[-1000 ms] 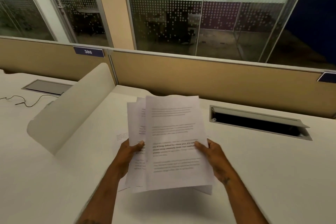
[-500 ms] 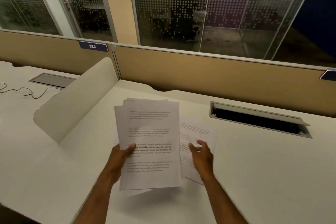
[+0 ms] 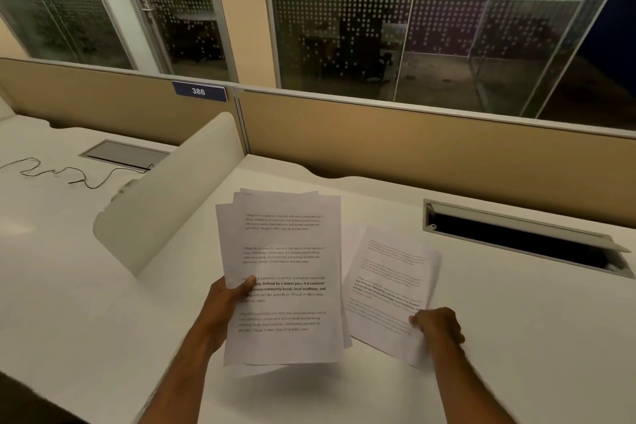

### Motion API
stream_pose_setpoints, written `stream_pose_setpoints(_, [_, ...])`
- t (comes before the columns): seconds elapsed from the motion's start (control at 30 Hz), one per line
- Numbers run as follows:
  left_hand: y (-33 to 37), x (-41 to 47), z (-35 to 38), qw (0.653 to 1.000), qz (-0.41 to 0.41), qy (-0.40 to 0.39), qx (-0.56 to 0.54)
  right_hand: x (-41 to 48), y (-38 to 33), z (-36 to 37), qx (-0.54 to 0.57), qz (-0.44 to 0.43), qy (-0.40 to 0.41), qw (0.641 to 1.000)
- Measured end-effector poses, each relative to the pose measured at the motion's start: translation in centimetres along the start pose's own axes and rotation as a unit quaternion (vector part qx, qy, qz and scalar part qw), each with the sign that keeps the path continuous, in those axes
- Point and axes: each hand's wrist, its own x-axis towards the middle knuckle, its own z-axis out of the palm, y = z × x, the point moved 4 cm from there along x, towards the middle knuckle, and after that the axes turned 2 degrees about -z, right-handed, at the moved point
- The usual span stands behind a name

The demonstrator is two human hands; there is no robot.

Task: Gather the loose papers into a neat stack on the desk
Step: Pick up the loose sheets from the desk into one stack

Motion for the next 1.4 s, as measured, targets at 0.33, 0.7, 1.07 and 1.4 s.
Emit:
stream_pose_setpoints(0.33, [1.1, 1.6, -0.1, 1.000, -0.002, -0.028, 0.004, -0.2, -1.8, -2.7, 0.291, -0.096, -0.074, 0.949])
stream_pose_setpoints(0.7, [2.1, 2.1, 0.5, 1.000, 0.002, 0.002, -0.002, -9.0, -7.0, -13.8, 0.349, -0.309, -0.102, 0.879])
stream_pose_setpoints(1.07, [2.4, 0.6, 2.7, 1.000, 0.004, -0.019, -0.019, -13.7, -8.7, -0.4, 0.286, -0.298, -0.198, 0.889])
stream_pose_setpoints(1.4, [1.8, 0.7, 1.3, 1.000, 0.015, -0.007, 0.002, -14.8, -9.8, 4.7, 0.322, -0.278, -0.224, 0.877])
